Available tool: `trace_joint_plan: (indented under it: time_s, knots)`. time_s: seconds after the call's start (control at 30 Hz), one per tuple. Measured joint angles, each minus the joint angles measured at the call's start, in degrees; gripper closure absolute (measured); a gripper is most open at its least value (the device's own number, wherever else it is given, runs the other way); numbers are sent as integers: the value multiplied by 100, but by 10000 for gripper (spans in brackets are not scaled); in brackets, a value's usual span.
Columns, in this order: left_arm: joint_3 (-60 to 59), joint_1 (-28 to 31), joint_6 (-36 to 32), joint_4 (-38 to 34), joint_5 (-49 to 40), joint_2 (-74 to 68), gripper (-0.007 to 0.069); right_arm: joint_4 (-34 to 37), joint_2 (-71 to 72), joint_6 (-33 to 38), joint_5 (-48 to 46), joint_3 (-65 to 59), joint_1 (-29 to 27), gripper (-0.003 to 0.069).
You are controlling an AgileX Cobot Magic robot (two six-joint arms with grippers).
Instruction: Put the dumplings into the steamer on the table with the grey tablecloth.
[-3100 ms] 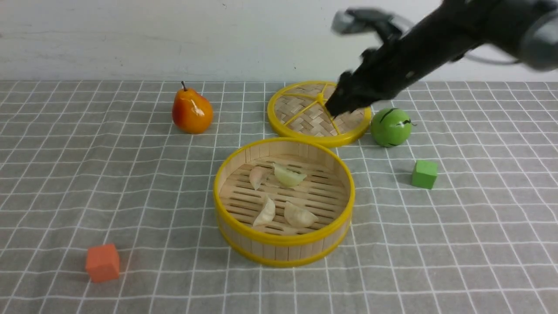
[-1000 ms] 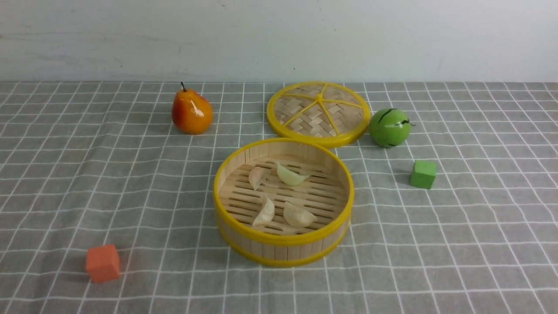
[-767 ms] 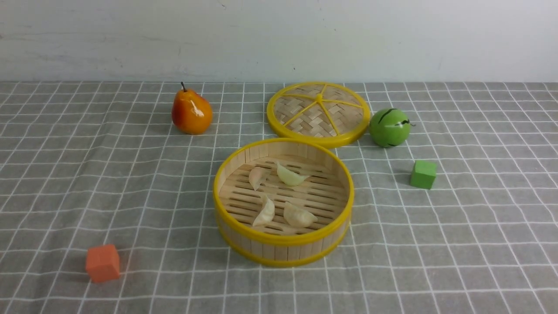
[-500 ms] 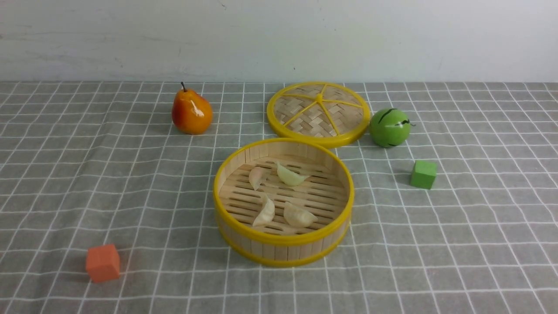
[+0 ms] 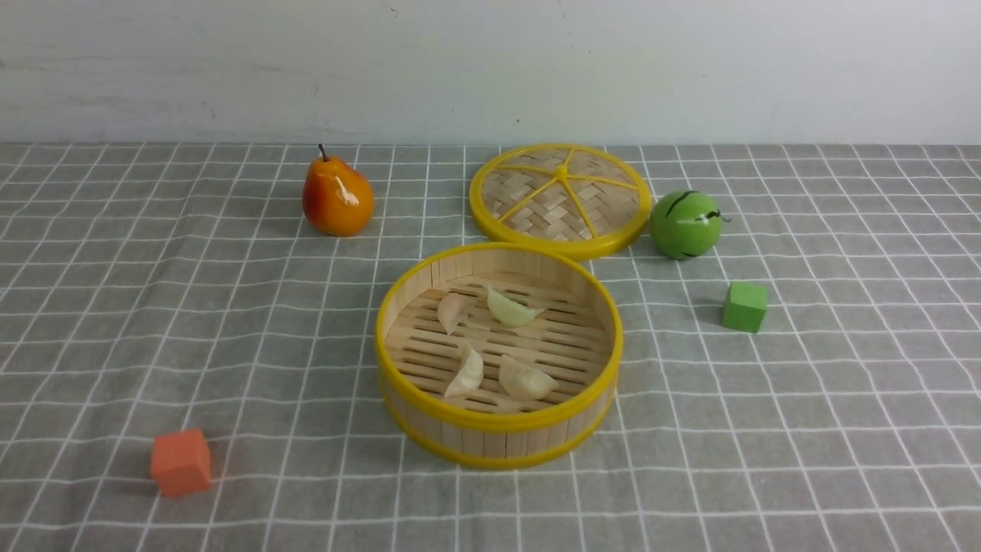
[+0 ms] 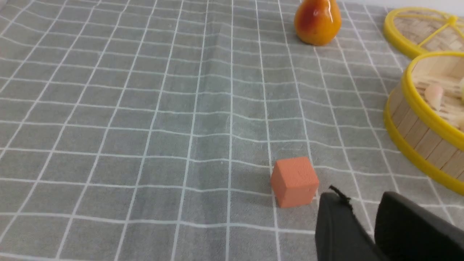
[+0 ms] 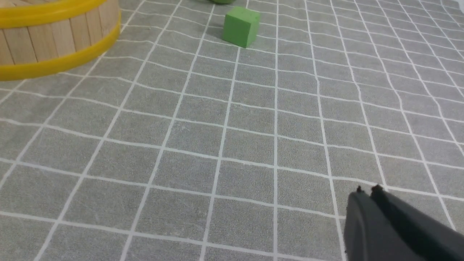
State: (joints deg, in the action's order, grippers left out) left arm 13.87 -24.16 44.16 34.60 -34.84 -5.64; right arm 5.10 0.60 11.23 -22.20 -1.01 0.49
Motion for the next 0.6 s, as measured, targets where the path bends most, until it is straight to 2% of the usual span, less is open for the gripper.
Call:
trace_joint_plan:
  time_s: [0.07,0.13,0.23,0.27,0.3,0.33,0.43,0.6]
  knots:
    - [-124,241,-193,-246,220,246,462,0,0,0,0,0,0,638]
    - [-403,774,-832,-834,817,568,487,0,0,0,0,0,0,636]
    - [-896,1573,-1988,-2016,1646,627,599,0,2,0,0,0,0,630]
    - [-932,1612,-2057,-2016,1691,627,607,0,2,0,0,0,0,630]
    - [-1238,1846,-2565,-2530,2037,627,638,0,2,0,0,0,0,628]
    - [-1392,1965,-2831,-2825,2186,627,638,0,2,0,0,0,0,628]
    - [-1522,2105,-3466,-3403,2034,627,638,0,2,0,0,0,0,627]
    - [-1556,2112,-3899,-3764,1335,627,638,0,2,0,0,0,0,622]
